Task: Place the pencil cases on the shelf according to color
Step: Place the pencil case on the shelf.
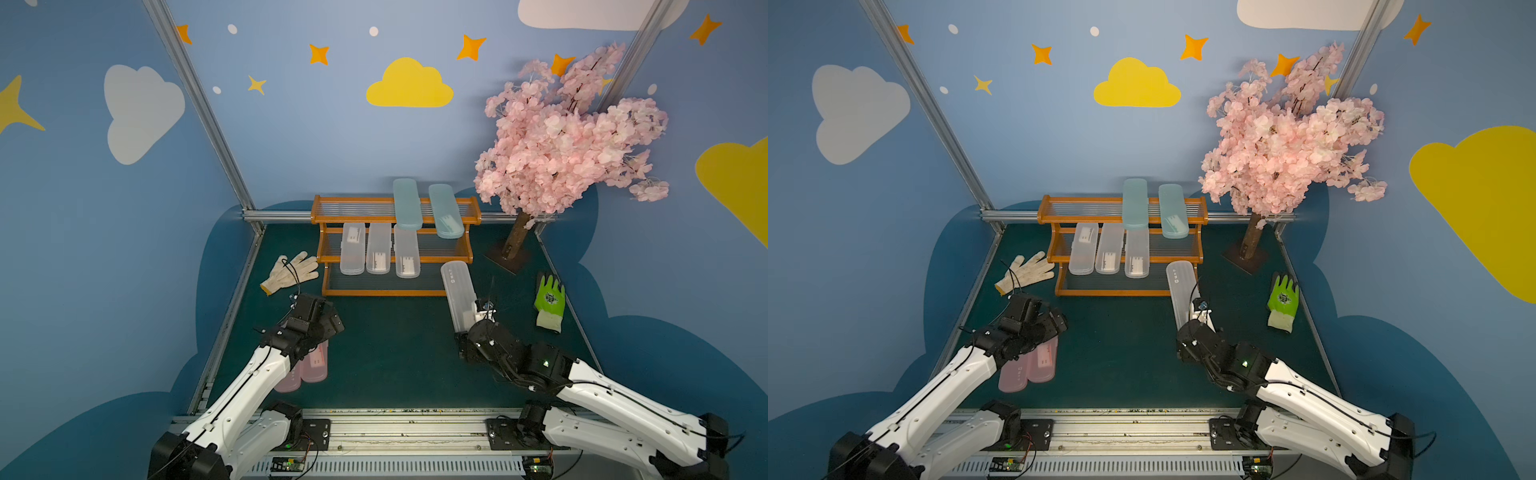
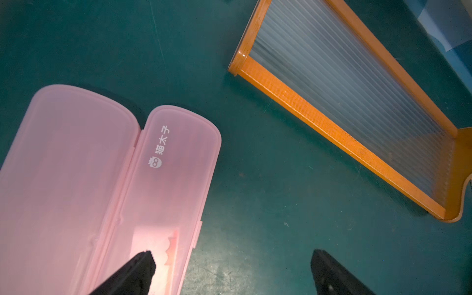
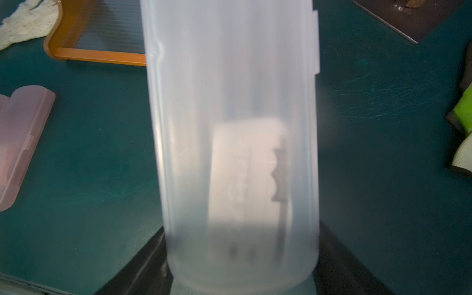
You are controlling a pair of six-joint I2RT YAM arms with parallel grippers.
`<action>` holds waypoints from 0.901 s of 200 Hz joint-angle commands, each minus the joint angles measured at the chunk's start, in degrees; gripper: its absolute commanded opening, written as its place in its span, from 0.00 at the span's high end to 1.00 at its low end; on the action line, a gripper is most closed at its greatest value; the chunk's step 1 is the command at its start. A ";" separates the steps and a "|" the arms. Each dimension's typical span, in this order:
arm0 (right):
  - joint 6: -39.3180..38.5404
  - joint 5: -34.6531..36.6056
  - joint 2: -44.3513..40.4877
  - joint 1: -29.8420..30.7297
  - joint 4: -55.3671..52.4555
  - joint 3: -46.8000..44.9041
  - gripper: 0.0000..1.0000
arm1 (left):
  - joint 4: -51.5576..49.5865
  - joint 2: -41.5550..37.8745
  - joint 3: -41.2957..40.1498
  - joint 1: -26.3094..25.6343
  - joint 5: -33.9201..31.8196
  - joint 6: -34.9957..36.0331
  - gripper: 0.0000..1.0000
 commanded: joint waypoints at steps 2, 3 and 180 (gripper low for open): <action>-3.40 -5.90 5.03 -3.65 0.39 4.80 0.44 | 0.85 0.61 0.22 -0.11 -0.01 1.20 0.00; -3.54 -5.99 5.30 -3.82 0.41 5.03 0.44 | 0.85 0.65 0.28 -0.09 0.03 1.24 0.00; -3.72 -14.48 32.96 -22.45 12.12 23.77 0.50 | 2.17 4.79 -0.29 -0.08 -0.61 2.86 0.00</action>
